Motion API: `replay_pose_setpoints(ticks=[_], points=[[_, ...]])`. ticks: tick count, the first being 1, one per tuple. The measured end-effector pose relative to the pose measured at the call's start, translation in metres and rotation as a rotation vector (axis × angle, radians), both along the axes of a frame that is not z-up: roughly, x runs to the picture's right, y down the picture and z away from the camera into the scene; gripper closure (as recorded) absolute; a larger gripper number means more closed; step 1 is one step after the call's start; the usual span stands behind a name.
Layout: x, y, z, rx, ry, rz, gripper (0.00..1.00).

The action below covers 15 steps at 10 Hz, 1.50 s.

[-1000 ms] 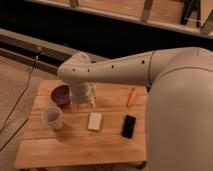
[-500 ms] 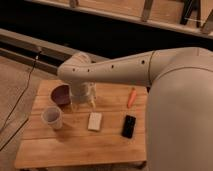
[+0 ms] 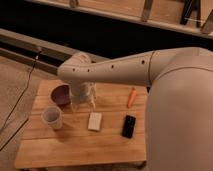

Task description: Wipe the white sponge on the table

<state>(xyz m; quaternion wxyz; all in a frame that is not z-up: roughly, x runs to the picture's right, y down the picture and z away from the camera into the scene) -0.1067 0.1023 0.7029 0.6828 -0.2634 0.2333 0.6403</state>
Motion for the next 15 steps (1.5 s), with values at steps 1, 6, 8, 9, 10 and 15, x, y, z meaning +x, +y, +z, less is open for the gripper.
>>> replay_pose_setpoints(ticks=[1, 6, 8, 9, 10, 15], points=[[0.0, 0.0, 0.0, 0.0, 0.0, 0.0, 0.35], [0.0, 0.0, 0.0, 0.0, 0.0, 0.0, 0.35], [0.0, 0.0, 0.0, 0.0, 0.0, 0.0, 0.35], [0.0, 0.0, 0.0, 0.0, 0.0, 0.0, 0.35], [0.0, 0.0, 0.0, 0.0, 0.0, 0.0, 0.35], [0.033, 0.002, 0.02, -0.022, 0.027, 0.003, 0.35]])
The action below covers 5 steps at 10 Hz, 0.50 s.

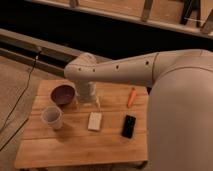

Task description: Wipe the white sponge on the table

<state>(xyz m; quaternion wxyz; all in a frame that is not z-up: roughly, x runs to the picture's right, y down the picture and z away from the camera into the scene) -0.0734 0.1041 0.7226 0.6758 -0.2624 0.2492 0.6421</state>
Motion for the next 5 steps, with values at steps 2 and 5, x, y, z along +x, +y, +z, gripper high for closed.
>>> replay_pose_setpoints(ticks=[2, 5], points=[[0.019, 0.004, 0.017, -0.002, 0.036, 0.012, 0.35], [0.024, 0.017, 0.038, 0.0, 0.083, 0.029, 0.35]])
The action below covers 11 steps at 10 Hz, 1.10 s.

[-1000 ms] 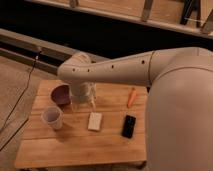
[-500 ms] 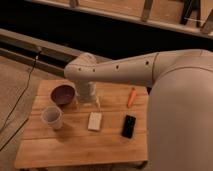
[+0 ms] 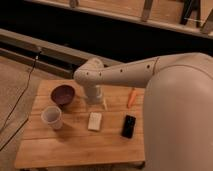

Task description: Wipe the white sponge on the table

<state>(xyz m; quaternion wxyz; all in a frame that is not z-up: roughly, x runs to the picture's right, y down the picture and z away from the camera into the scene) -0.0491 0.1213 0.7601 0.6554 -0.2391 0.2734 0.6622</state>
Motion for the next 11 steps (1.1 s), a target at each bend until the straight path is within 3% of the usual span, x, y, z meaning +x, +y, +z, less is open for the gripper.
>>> replay_pose_setpoints(ticks=[6, 11], points=[[-0.012, 0.044, 0.031, -0.023, 0.017, 0.053, 0.35], [-0.019, 0.076, 0.038, -0.021, -0.003, 0.069, 0.35]])
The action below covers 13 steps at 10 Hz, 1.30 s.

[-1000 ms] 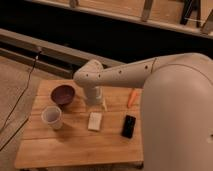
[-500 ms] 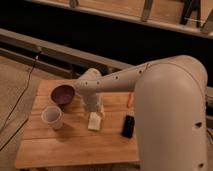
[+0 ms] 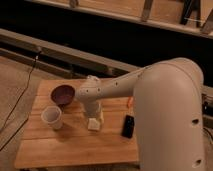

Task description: Wipe the white sponge on the table

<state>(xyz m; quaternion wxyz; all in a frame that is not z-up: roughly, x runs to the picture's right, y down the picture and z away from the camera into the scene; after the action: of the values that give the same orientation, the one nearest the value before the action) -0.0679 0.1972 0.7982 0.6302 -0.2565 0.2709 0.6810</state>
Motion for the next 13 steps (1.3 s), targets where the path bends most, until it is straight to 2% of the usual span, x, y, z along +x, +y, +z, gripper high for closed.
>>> replay_pose_setpoints(ticks=[3, 6, 13], points=[[0.002, 0.013, 0.003, 0.008, 0.003, 0.006, 0.35], [0.004, 0.015, 0.01, 0.019, 0.003, 0.017, 0.35], [-0.004, 0.025, 0.031, -0.011, -0.026, -0.005, 0.35]])
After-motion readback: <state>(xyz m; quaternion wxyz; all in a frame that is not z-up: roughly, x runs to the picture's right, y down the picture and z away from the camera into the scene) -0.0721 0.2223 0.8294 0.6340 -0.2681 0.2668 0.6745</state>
